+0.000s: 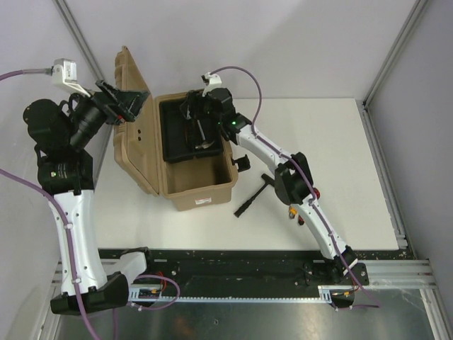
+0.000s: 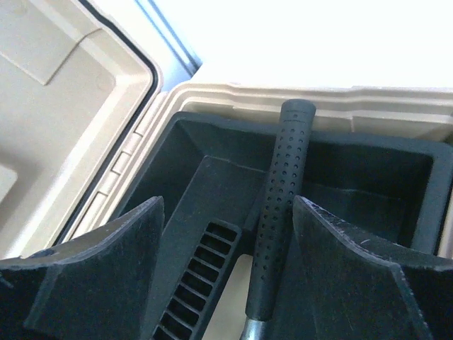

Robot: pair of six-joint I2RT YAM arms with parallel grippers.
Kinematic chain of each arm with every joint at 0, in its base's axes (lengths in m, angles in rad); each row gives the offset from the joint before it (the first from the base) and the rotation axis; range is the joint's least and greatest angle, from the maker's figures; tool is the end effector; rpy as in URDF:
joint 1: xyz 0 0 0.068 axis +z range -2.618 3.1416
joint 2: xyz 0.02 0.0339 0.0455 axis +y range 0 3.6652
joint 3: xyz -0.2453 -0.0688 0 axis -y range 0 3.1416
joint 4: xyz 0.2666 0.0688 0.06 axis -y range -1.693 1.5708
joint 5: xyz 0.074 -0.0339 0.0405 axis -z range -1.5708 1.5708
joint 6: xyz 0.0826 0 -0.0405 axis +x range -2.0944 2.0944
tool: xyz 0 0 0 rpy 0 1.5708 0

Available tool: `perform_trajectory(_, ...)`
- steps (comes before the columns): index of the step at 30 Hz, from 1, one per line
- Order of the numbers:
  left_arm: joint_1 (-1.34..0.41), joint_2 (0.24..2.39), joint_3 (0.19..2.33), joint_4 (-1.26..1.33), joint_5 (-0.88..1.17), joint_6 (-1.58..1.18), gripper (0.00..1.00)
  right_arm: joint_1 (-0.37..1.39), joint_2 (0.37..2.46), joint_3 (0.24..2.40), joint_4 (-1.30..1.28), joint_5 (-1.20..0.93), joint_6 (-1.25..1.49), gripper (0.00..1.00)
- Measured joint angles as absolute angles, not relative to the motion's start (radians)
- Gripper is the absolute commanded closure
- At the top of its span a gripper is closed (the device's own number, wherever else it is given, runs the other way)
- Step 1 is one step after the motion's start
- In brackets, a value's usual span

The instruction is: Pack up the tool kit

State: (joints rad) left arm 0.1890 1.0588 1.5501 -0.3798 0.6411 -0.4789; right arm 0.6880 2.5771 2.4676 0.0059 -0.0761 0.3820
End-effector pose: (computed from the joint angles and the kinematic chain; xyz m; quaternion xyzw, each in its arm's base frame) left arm 0.2508 -0.0023 0.5216 0.0145 0.6747 -0.3100 0.6697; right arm 0.5015 0.4203 0.2591 -0.1383 0.7297 0.3654 0.5612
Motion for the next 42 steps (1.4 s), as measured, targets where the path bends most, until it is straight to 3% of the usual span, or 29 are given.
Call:
perform_trajectory(8, 0.189, 1.041, 1.528, -0.38, 0.638, -0.479, 0.01, 0.718, 2.615, 2.509, -0.023, 0.054, 0.327, 0.47)
perform_trajectory(13, 0.183, 1.028, 1.513, -0.38, 0.636, -0.479, 0.01, 0.722, 2.627, 2.516, -0.026, 0.094, 0.328, 0.7)
perform_trajectory(21, 0.17, 1.014, 1.494, -0.38, 0.635, -0.479, 0.01, 0.722, 2.627, 2.502, 0.011, 0.135, 0.336, 0.97)
perform_trajectory(42, 0.147, 0.965, 1.47, -0.38, 0.634, -0.479, 0.01, 0.727, 2.393, 2.288, 0.126, 0.146, 0.253, 1.0)
